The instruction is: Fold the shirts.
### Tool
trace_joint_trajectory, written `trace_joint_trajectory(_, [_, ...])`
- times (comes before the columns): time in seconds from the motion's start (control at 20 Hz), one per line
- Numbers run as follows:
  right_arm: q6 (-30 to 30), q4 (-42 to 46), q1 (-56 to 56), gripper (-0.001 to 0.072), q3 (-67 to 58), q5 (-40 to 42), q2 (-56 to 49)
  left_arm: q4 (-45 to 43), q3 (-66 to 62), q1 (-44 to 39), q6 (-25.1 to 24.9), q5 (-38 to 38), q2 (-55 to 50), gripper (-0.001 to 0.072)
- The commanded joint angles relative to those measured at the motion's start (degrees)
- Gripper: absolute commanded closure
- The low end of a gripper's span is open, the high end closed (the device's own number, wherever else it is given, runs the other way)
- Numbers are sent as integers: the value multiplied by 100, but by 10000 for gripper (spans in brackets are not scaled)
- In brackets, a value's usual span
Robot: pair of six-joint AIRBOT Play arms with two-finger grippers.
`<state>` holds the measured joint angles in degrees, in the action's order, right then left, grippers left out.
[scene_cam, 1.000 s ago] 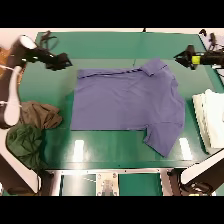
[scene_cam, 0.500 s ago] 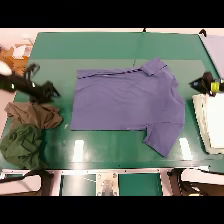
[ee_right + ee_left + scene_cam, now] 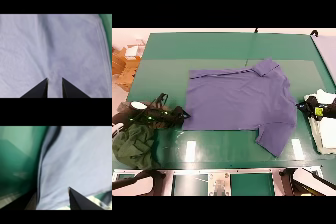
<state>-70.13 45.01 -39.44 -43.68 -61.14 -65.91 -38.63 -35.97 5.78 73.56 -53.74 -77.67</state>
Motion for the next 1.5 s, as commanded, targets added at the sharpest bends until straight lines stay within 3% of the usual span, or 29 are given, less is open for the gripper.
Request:
trace_joint_trajectory(0.0, [9, -2, -111, 503, 107, -186, 48, -273, 118, -118, -120, -398, -192, 195])
trace_joint_trajectory(0.1, [9, -11, -321, 503, 92, -341, 48, -605, 92, -103, -101, -885, -184, 196])
trace_joint_trajectory(0.2, [7, -214, -632, 503, 92, -391, 48, -826, 92, -103, -37, -911, -181, 298])
trace_joint_trajectory(0.35, [-13, -278, -966, 500, 103, -476, 48, -728, 92, -103, -57, -48, -184, 608])
trace_joint_trajectory(0.4, [-13, -275, -1062, 493, 129, -533, 48, -706, 90, -103, -55, 260, -188, 680])
trace_joint_trajectory(0.5, [-68, -122, -1274, 329, 219, -560, 46, -640, 92, -103, -68, 492, -186, 681])
trace_joint_trajectory(0.55, [-125, 59, -1399, 321, 264, -562, 46, -619, 90, -103, -155, 492, -186, 681])
trace_joint_trajectory(0.8, [-155, 651, -1899, 327, 678, -509, -39, -597, 90, -103, -186, 470, -186, 681])
trace_joint_trajectory(0.85, [-28, 645, -1882, 365, 752, -439, -153, -590, 90, -103, -186, 472, -186, 681])
trace_joint_trajectory(1.1, [855, 48, -1526, 364, 767, -317, -1283, -590, 90, -103, -186, 431, -186, 681])
trace_joint_trajectory(1.45, [1342, -334, -1163, 368, 619, -297, -1886, -590, 90, -103, -186, 208, -186, 681])
